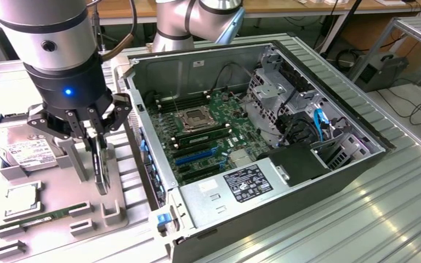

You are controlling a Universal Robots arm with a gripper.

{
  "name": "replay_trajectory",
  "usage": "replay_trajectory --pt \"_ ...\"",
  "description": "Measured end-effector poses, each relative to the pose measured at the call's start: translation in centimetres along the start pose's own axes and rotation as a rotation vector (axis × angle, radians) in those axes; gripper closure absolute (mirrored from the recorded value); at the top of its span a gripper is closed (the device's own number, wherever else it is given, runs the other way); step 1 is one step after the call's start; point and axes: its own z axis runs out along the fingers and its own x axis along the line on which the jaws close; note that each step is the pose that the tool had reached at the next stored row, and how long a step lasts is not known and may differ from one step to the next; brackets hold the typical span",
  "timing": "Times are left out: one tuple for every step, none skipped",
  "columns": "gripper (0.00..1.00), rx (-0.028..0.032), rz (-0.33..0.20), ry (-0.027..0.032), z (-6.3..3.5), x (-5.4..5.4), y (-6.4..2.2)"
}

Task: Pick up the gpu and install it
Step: 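Pick up the gpu and move the gpu toward the slot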

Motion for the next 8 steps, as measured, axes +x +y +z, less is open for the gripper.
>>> replay_trajectory --pt "0.74 0.0000 0.000 0.0000 -0.02 0.00 0.00" --pt "0.74 0.0000 0.000 -0.0001 -0.04 0.00 0.00" --pt "0.74 0.0000 0.000 0.0000 -0.06 0.00 0.00" --pt "0.74 0.0000 0.000 0.0000 -0.08 0.00 0.00" --pt "0.74 0.0000 0.000 0.0000 -0.10 0.00 0.00" --pt "0.74 -0.0001 0.000 0.0000 -0.11 0.00 0.01" --pt "0.74 -0.0001 0.000 0.0000 -0.23 -0.01 0.01" --pt "0.74 0.0000 0.000 0.0000 -0.32 -0.01 0.01"
